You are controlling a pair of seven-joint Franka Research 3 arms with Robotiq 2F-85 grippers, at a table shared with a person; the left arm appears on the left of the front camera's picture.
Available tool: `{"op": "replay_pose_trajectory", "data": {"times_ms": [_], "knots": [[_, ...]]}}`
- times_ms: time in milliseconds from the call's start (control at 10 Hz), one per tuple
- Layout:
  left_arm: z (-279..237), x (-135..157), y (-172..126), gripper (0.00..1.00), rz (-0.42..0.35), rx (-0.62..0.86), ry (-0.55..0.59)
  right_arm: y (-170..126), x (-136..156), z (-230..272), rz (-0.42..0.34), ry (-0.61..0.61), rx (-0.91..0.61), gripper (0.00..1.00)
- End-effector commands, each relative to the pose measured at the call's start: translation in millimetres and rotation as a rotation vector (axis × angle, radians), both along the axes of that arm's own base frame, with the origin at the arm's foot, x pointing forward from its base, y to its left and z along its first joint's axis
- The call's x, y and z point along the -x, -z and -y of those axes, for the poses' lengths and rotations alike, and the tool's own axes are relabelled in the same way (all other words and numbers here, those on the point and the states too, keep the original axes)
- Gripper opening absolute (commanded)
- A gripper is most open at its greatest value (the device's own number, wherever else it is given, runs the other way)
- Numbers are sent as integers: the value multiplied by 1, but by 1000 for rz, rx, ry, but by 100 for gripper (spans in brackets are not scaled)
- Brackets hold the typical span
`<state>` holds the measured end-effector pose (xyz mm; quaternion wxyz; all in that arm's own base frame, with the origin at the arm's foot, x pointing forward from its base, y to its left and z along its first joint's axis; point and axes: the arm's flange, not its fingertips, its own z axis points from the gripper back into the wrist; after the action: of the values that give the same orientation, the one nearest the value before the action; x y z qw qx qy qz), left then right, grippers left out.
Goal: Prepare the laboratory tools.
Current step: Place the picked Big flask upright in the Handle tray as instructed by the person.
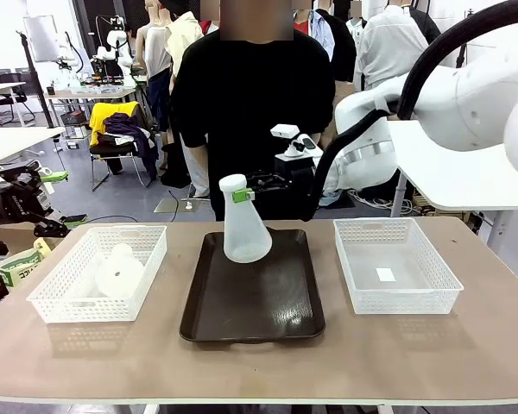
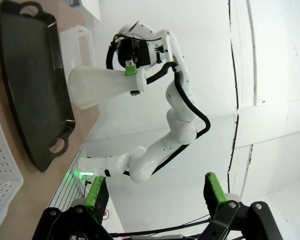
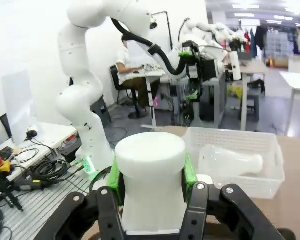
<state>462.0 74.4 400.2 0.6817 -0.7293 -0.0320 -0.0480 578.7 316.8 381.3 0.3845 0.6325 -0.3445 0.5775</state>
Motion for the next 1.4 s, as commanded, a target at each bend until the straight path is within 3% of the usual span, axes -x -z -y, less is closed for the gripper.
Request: {"op": "replay_pose_trajectory", "data": {"times_ms": [0,600,1300], "knots": [[-1,1,-2,100,8,5,2,13,-12,-9,3,-40,-54,0],[-1,1,-2,100,8,5,2,44,-60,0,122,218,-129,0],[-1,1,-2,100,8,5,2,82,-74,14,62,346,-129,0]]}}
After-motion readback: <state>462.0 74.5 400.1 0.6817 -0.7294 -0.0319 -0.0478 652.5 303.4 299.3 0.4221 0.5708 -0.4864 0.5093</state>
